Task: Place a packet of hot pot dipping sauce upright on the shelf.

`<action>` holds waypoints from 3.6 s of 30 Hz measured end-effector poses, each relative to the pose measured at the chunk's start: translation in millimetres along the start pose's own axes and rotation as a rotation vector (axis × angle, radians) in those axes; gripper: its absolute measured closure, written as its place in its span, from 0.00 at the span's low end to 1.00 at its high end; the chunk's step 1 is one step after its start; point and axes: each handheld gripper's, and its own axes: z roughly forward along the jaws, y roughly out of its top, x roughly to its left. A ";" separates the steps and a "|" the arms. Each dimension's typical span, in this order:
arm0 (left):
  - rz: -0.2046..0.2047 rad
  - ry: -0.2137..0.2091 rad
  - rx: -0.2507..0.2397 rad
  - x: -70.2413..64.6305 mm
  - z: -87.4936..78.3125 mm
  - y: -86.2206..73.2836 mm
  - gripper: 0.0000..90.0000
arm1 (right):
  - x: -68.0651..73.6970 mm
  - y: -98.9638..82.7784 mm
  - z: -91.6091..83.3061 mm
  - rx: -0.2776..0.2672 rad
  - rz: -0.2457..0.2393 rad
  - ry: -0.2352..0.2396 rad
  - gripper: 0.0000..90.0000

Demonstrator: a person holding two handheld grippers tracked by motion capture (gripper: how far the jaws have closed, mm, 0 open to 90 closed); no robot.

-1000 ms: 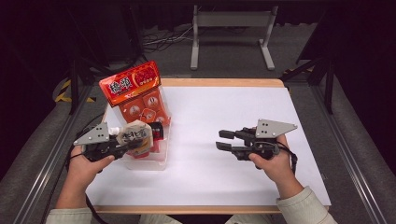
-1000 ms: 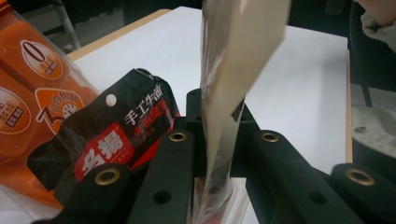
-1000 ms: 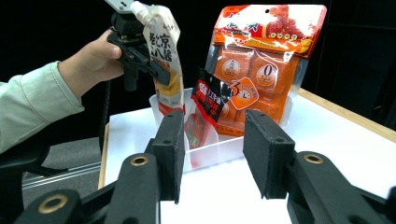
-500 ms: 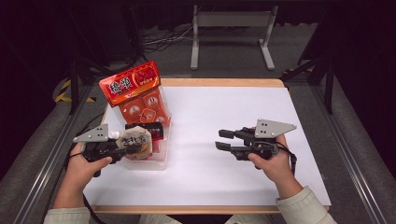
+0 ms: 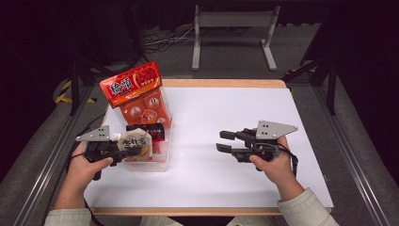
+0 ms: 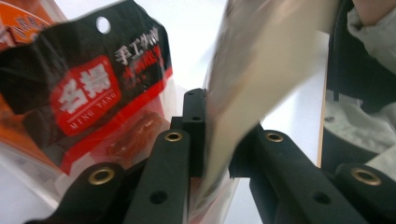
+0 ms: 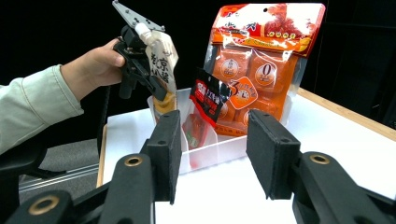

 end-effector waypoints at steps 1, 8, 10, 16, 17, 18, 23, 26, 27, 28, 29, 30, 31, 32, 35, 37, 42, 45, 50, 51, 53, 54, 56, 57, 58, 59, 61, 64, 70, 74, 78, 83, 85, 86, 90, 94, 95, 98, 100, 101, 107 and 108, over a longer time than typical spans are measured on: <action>0.000 0.000 0.000 0.0 0.0 0.0 0.90 | 0.0 0.0 0.0 0.000 0.000 0.000 0.62; -0.001 0.034 0.035 -1.0 1.5 -0.6 0.89 | -0.2 -0.2 0.5 -0.002 0.000 -0.004 0.61; 0.001 0.043 0.063 -0.3 3.2 -2.5 0.89 | -0.3 -0.1 0.3 -0.005 0.002 -0.003 0.61; -0.002 0.063 0.108 -0.9 8.2 -5.1 0.87 | -0.8 -0.6 0.6 -0.008 0.005 0.000 0.60; 0.000 0.067 0.117 -1.5 8.7 -5.2 0.86 | -0.9 -0.8 0.8 -0.008 0.007 -0.003 0.60; 0.004 0.072 0.120 -1.6 9.0 -5.4 0.85 | -1.0 -0.9 0.9 -0.007 0.006 -0.005 0.60; -0.008 0.076 0.137 -0.6 8.6 -8.4 0.81 | -1.2 -1.0 1.0 -0.008 0.008 -0.010 0.59; -0.013 0.086 0.138 0.0 7.4 -10.4 0.80 | -1.1 -1.1 1.2 -0.008 0.007 -0.009 0.59; -0.017 0.089 0.135 0.0 6.4 -11.1 0.79 | -1.0 -1.1 1.3 -0.008 0.008 -0.009 0.59; -0.006 0.106 0.138 0.2 5.3 -12.1 0.78 | -1.1 -1.2 1.4 -0.009 0.009 -0.008 0.58; -0.001 0.117 0.146 0.2 4.3 -12.8 0.77 | -1.0 -1.3 1.5 -0.009 0.010 -0.008 0.58; -0.004 0.118 0.146 0.0 3.4 -13.6 0.77 | -1.1 -1.4 1.6 -0.008 0.009 -0.009 0.58; -0.007 0.117 0.140 0.4 2.6 -14.4 0.77 | -1.1 -1.5 1.7 -0.008 0.010 -0.009 0.58; -0.015 0.114 0.137 0.5 1.7 -15.2 0.76 | -1.2 -1.5 1.8 -0.008 0.011 -0.009 0.58; -0.026 0.114 0.124 1.1 0.2 -16.4 0.74 | -1.0 -1.8 2.4 -0.008 0.011 -0.009 0.57; -0.034 0.107 0.109 1.3 -0.8 -16.3 0.71 | -1.0 -1.8 2.5 -0.008 0.011 -0.010 0.57; -0.035 0.146 0.017 -1.5 -2.5 -10.8 0.42 | -1.7 -1.9 2.6 -0.010 0.012 -0.012 0.56; -0.039 0.174 -0.030 -3.2 -3.8 -6.5 0.27 | -1.7 -2.3 3.0 -0.008 0.011 -0.012 0.56; -0.019 0.212 -0.102 -8.4 -5.6 2.8 0.16 | -2.2 -2.1 2.8 -0.011 0.011 -0.014 0.54; -0.003 0.228 -0.111 -9.5 -5.8 5.6 0.14 | -2.4 -2.2 2.5 -0.010 0.010 -0.017 0.54; 0.002 0.250 -0.150 -13.2 -6.4 12.3 0.10 | -2.9 -2.7 1.6 -0.009 0.010 -0.024 0.53; 0.000 0.259 -0.172 -14.7 -7.0 15.1 0.09 | -3.2 -2.8 0.7 -0.007 0.010 -0.030 0.52; 0.007 0.279 -0.195 -17.8 -8.7 19.9 0.07 | -3.9 -2.4 -1.0 -0.007 0.004 -0.042 0.51; 0.002 0.292 -0.198 -20.1 -9.3 21.2 0.07 | -4.1 -2.0 -1.9 -0.008 0.003 -0.049 0.50; 0.008 0.308 -0.191 -21.0 -10.3 22.1 0.07 | -4.3 -1.5 -2.9 -0.011 0.001 -0.054 0.49; 0.007 0.330 -0.192 -22.7 -11.1 22.6 0.07 | -4.5 -1.2 -3.7 -0.010 -0.001 -0.059 0.49; 0.002 0.360 -0.188 -24.6 -14.2 22.8 0.06 | -5.3 -1.0 -5.9 -0.008 -0.008 -0.077 0.48; -0.018 0.376 -0.200 -26.6 -20.4 20.3 0.06 | -6.6 -2.2 -10.6 0.012 -0.030 -0.137 0.45; -0.029 0.393 -0.204 -31.2 -30.3 10.2 0.06 | -8.0 -7.3 -26.3 0.057 -0.040 -0.255 0.41; -0.038 0.401 -0.195 -33.5 -38.2 -1.7 0.05 | -11.6 -12.5 -44.7 0.054 -0.014 -0.313 0.38; -0.043 0.411 -0.181 -34.9 -43.5 -12.2 0.05 | -14.3 -19.5 -61.2 0.045 0.010 -0.365 0.36; -0.045 0.411 -0.151 -37.1 -43.4 -24.2 0.04 | -17.5 -35.5 -80.4 0.057 0.042 -0.434 0.32; -0.048 0.405 -0.143 -37.7 -41.4 -29.3 0.04 | -18.7 -42.2 -88.2 0.061 0.054 -0.461 0.31; -0.046 0.401 -0.137 -37.9 -40.4 -31.8 0.04 | -19.0 -44.4 -90.8 0.060 0.055 -0.471 0.30; -0.054 0.383 -0.132 -37.8 -36.6 -41.6 0.04 | -19.9 -53.3 -101.6 0.068 0.070 -0.500 0.29; -0.053 0.371 -0.144 -38.8 -32.1 -52.3 0.04 | -20.1 -66.2 -113.5 0.086 0.090 -0.532 0.28; -0.059 0.370 -0.150 -39.5 -30.9 -54.3 0.04 | -20.3 -69.8 -115.9 0.091 0.095 -0.539 0.28; -0.065 0.399 -0.148 -41.7 -26.7 -62.3 0.04 | -20.6 -83.4 -121.7 0.096 0.117 -0.567 0.26; -0.072 0.404 -0.142 -42.4 -23.3 -67.4 0.04 | -19.5 -96.0 -123.7 0.098 0.122 -0.596 0.26; -0.074 0.409 -0.135 -42.9 -21.6 -69.7 0.04 | -19.0 -100.0 -124.2 0.106 0.119 -0.607 0.26; -0.096 0.419 -0.126 -41.9 -12.4 -74.5 0.05 | -21.1 -120.3 -129.8 0.152 0.148 -0.635 0.26; -0.099 0.429 -0.123 -41.9 -10.8 -74.8 0.05 | -20.7 -121.4 -130.6 0.159 0.147 -0.640 0.26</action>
